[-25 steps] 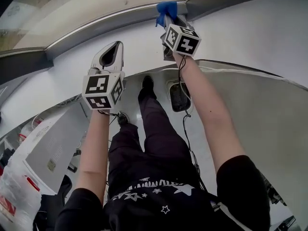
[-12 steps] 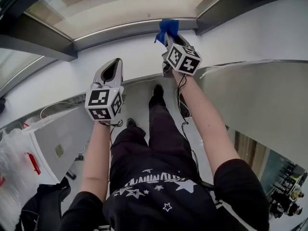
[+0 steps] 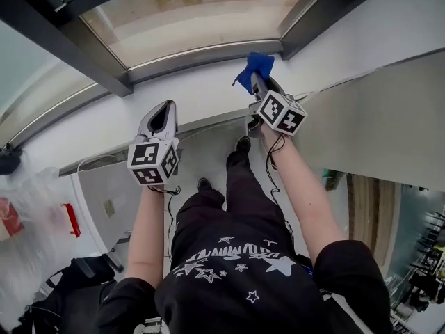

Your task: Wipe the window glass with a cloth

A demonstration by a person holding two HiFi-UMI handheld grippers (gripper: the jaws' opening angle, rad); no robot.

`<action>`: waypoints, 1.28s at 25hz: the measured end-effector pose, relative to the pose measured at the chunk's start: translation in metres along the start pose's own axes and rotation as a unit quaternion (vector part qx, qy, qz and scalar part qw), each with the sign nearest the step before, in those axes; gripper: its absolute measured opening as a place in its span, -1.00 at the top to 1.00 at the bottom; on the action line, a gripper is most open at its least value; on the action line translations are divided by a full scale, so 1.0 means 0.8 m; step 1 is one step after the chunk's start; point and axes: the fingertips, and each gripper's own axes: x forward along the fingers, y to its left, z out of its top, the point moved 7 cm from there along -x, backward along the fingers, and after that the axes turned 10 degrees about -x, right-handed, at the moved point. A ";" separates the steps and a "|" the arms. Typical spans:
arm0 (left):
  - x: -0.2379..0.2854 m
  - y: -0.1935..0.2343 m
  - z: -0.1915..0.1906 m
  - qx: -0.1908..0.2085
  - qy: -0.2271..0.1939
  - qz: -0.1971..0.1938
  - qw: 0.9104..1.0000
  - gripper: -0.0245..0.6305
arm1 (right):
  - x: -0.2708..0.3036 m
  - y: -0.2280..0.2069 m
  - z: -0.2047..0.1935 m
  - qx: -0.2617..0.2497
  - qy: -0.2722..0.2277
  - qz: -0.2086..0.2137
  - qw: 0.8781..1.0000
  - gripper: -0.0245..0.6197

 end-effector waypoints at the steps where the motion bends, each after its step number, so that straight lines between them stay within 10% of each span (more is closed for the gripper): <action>1: -0.007 -0.001 -0.003 -0.008 0.002 -0.003 1.000 0.90 | -0.013 0.001 0.002 -0.003 0.002 -0.003 1.000 0.69; 13: -0.067 -0.050 0.014 -0.017 -0.023 -0.028 0.999 0.90 | -0.126 0.004 0.020 -0.027 0.014 -0.003 1.000 0.69; 32: -0.123 -0.213 -0.003 0.026 -0.062 -0.001 0.998 0.90 | -0.240 -0.035 0.047 -0.034 -0.018 0.129 0.991 0.69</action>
